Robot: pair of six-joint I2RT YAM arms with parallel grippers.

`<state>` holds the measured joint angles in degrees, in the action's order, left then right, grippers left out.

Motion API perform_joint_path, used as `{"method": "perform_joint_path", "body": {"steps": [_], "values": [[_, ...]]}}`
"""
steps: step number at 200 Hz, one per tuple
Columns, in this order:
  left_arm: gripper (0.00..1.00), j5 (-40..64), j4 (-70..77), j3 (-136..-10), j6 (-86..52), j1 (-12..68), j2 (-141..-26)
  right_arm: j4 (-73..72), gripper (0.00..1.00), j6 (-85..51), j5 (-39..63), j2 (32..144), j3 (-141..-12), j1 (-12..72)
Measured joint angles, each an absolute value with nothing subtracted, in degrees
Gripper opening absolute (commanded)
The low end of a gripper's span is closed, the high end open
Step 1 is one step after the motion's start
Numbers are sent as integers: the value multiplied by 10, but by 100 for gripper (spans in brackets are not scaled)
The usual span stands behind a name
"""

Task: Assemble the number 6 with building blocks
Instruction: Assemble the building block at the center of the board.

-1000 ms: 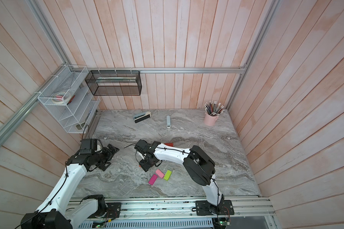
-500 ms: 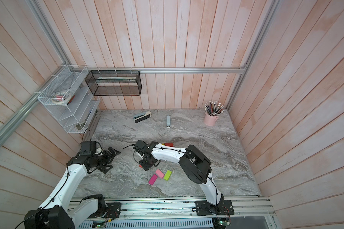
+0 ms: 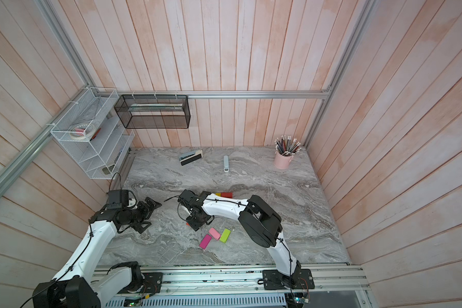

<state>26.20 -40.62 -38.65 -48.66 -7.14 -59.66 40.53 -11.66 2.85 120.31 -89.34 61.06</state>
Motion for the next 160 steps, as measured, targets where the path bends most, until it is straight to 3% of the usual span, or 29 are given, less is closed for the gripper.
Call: {"method": "perform_joint_path", "body": {"steps": [160], "values": [[100, 266, -405, -377, -487, -72, -587, 423, 52, -100, -2, 1234, -930, 618]]}}
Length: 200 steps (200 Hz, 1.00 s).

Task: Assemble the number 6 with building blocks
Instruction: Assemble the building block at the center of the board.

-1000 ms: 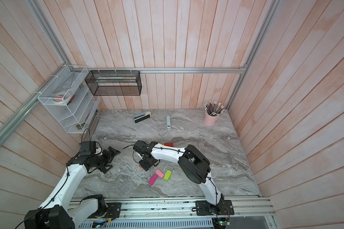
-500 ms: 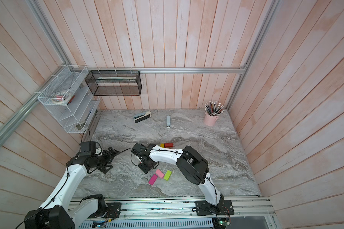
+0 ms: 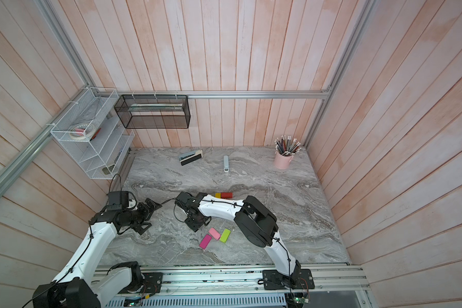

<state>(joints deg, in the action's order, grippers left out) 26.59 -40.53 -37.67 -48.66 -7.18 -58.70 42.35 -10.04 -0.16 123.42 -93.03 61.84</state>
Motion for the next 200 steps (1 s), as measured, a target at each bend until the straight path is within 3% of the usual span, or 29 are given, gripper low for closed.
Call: {"method": "perform_joint_path", "body": {"steps": [42, 110, 200], "values": [[100, 266, -406, -377, -487, -72, -584, 430, 25, -95, -5, 1241, -941, 618], [100, 266, -405, -377, -484, -72, -584, 444, 25, -173, -12, 1214, -907, 608], [100, 268, -400, -377, -476, -72, -606, 474, 25, -390, 25, 1143, -834, 488]]}}
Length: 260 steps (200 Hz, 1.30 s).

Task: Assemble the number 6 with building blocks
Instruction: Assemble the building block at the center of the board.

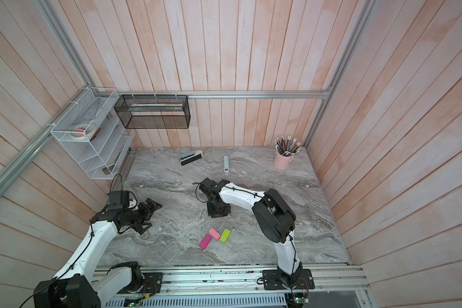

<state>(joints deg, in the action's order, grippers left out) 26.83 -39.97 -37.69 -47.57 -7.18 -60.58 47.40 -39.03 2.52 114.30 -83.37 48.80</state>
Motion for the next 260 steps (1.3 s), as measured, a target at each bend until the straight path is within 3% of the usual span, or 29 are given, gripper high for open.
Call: {"method": "perform_joint_path", "body": {"steps": [260], "values": [[100, 268, -396, -384, -465, -72, -623, 476, 25, -434, 50, 1191, -872, 456]]}}
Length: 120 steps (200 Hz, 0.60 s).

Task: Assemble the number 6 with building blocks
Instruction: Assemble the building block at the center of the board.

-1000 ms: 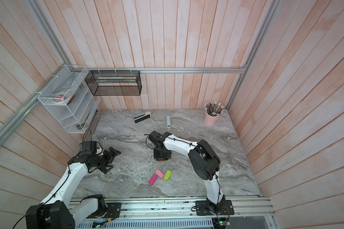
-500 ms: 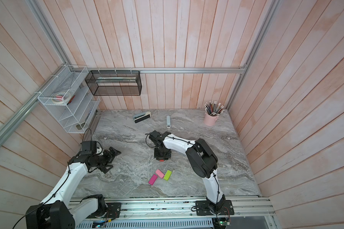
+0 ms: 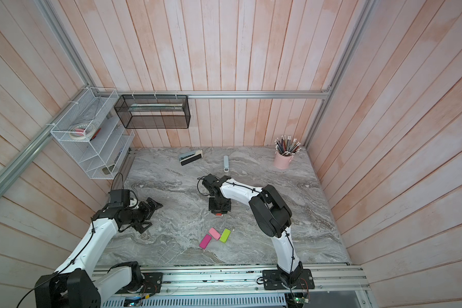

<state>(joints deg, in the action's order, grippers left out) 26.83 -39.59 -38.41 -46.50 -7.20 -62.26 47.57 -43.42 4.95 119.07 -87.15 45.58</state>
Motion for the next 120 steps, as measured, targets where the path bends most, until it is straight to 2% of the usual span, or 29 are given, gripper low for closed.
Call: {"method": "perform_joint_path", "body": {"steps": [120], "values": [[100, 268, -393, -385, -465, -72, -627, 481, 27, -427, 45, 1200, -884, 455]]}}
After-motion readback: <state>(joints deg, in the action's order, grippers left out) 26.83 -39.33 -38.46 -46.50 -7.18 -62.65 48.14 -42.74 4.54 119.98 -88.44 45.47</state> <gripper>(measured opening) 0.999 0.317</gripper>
